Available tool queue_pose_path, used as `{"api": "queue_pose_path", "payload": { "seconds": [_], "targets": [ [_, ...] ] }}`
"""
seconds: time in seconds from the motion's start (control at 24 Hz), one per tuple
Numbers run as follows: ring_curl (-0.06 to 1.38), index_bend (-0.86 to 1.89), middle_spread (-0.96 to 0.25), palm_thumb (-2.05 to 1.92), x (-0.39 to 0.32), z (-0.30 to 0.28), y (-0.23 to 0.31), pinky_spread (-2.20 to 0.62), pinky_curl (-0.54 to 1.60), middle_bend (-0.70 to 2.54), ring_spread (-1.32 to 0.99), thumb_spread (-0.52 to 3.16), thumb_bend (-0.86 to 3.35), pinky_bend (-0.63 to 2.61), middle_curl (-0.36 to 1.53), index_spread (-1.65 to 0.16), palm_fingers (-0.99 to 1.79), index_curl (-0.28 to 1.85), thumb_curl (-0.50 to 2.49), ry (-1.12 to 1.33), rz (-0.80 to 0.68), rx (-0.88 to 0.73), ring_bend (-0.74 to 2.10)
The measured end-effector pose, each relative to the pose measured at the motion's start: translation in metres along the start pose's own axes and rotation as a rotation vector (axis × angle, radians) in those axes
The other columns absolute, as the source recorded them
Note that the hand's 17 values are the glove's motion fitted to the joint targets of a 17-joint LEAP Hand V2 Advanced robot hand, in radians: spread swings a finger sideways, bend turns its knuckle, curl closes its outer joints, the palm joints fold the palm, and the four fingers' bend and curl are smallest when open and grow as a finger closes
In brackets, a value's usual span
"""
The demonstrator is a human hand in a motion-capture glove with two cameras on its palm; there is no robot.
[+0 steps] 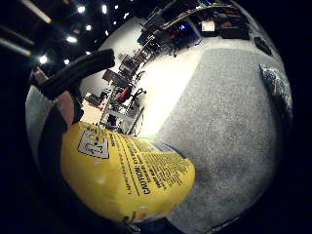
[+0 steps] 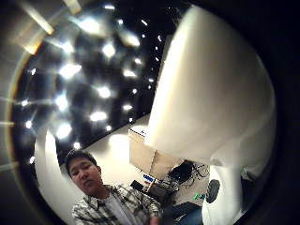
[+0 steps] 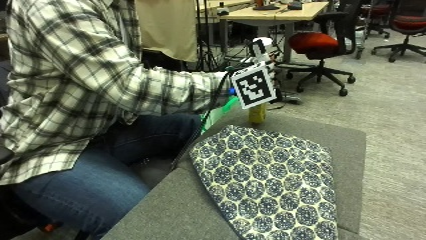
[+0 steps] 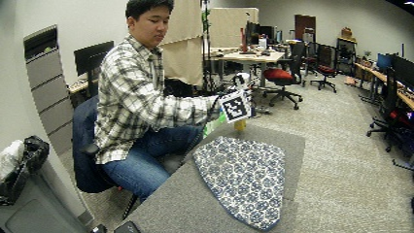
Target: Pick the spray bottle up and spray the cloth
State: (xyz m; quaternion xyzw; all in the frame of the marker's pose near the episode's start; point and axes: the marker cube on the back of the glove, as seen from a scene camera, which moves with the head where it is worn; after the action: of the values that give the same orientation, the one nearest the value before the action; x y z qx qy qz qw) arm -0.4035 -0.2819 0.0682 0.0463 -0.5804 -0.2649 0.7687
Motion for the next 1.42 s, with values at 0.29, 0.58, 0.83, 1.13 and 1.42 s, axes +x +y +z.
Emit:
{"api": "queue_pose_path", "payload": {
  "seconds": [0.29,0.58,0.83,1.13,1.42],
  "targets": [
    [0.47,0.15,-0.13,1.10,0.022,0.008,0.009,-0.11,0.37,0.40,-0.18,0.20,-0.03,0.48,0.52,-0.28,1.14,0.51,0.78,0.041,-0.049,-0.009,0.48],
    [0.47,0.14,-0.13,1.10,0.018,0.004,0.013,-0.12,0.37,0.39,-0.17,0.21,-0.03,0.47,0.52,-0.28,1.14,0.50,0.78,-0.047,-0.049,-0.034,0.47],
    [0.46,0.14,-0.12,1.10,0.021,0.004,0.012,-0.12,0.37,0.39,-0.18,0.22,-0.03,0.47,0.52,-0.28,1.14,0.48,0.77,-0.026,-0.045,-0.026,0.46],
    [0.46,0.13,-0.12,1.11,0.023,0.002,0.017,-0.12,0.37,0.36,-0.18,0.25,-0.03,0.48,0.52,-0.28,1.09,0.47,0.76,0.032,-0.051,-0.098,0.43],
    [0.47,-0.01,-0.12,1.03,0.020,-0.016,0.018,-0.04,0.39,0.32,-0.16,0.49,-0.04,0.49,0.50,-0.29,0.76,0.37,0.73,0.068,-0.050,-0.114,0.46]
  ]
}}
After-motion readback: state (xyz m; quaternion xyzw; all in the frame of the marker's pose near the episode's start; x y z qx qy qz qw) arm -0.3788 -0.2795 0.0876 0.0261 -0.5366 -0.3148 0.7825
